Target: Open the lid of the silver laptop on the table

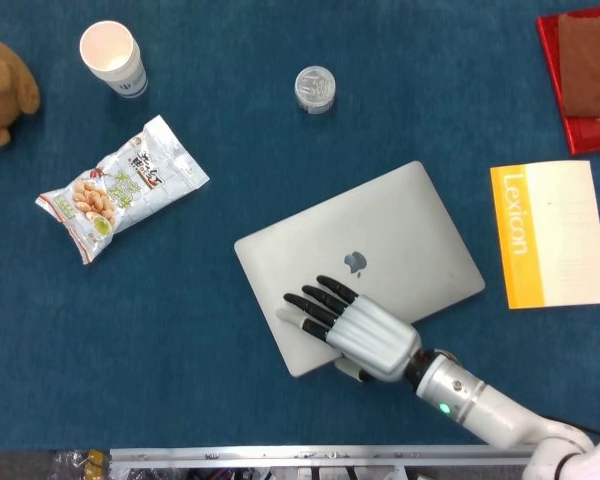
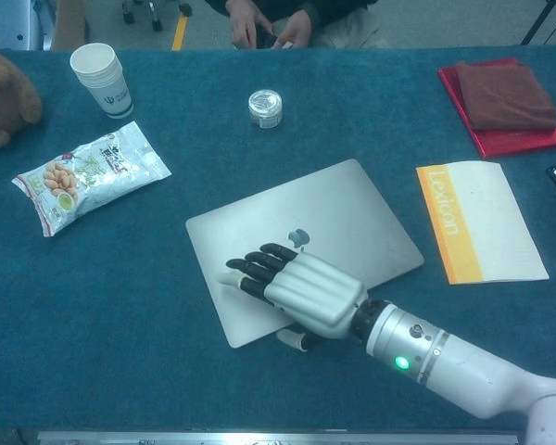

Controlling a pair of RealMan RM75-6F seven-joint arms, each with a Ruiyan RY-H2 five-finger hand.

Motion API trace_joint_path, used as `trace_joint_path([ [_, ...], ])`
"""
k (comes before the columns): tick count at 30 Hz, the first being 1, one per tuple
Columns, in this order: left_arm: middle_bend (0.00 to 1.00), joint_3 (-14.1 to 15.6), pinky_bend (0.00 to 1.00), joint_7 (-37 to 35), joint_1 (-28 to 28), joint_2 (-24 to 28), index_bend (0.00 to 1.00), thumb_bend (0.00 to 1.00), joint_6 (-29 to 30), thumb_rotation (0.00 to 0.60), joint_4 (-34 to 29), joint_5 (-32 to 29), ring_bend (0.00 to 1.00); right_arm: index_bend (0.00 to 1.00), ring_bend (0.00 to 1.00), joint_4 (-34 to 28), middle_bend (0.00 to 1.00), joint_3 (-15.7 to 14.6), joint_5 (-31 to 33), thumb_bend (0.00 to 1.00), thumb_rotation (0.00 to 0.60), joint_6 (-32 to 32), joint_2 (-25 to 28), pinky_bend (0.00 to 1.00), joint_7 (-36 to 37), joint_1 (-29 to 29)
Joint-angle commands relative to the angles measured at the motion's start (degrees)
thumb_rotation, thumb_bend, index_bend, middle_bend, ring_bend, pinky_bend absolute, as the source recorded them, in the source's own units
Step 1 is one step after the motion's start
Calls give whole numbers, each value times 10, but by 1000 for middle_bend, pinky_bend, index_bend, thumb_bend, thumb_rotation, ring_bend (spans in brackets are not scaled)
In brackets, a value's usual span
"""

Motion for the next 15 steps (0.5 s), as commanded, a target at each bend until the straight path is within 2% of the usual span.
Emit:
trace_joint_path([
  [1,0,0,20,0,1,0,19,106,0,600,0,-1,0,0,0,9,0,11,10,325,600,-3,-9,60,-6,7],
  [15,0,0,20,-8,6,-1,19,106,4,600,5,-2,0,0,0,53,0,60,59,324,600,-8,-49,60,-35,39],
])
